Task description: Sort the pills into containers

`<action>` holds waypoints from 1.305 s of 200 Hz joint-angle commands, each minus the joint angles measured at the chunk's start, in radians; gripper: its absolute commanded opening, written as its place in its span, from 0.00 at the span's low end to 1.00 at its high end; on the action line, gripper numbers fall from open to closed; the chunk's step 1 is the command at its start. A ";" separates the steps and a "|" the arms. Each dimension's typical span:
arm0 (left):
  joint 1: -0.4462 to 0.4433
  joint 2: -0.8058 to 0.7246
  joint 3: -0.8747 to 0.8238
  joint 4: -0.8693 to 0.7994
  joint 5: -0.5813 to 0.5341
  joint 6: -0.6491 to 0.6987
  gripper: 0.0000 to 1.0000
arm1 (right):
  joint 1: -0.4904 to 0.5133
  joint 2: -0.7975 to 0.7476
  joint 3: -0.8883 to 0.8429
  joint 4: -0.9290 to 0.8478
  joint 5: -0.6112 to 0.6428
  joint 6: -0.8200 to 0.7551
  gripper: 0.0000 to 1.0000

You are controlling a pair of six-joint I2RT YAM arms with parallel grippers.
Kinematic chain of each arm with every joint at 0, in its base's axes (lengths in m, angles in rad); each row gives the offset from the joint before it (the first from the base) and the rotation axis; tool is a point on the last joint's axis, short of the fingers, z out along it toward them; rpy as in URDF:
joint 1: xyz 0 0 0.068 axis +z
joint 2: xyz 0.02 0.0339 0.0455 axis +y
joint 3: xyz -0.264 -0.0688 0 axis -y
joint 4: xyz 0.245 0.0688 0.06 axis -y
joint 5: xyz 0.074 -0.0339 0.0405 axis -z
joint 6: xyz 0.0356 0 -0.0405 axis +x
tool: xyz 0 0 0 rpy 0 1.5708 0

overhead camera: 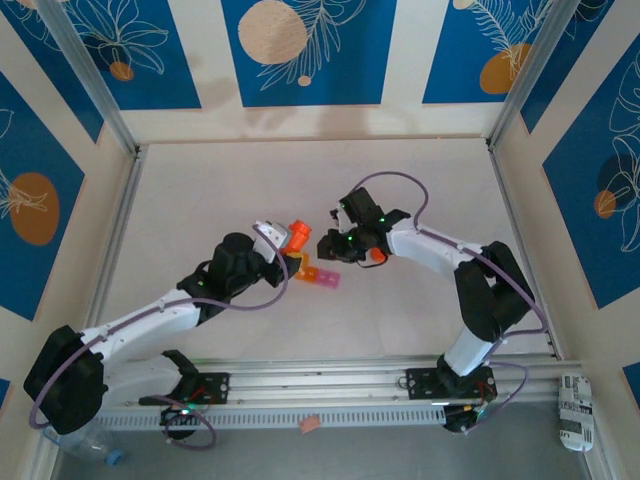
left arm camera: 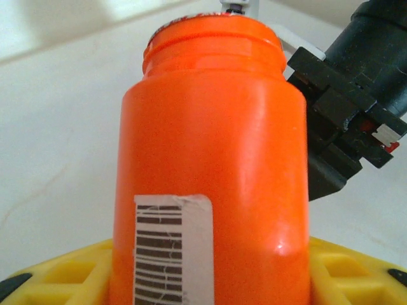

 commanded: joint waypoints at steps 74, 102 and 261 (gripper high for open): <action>0.030 0.130 0.110 0.442 0.020 0.067 0.00 | -0.234 -0.081 0.033 -0.212 0.158 -0.092 0.76; 0.040 0.195 0.146 0.531 0.061 0.075 0.00 | -0.271 -0.032 0.043 -0.255 0.244 -0.126 0.80; 0.056 0.441 0.144 0.907 0.210 0.113 0.00 | -0.224 0.214 0.149 -0.311 0.386 -0.207 0.82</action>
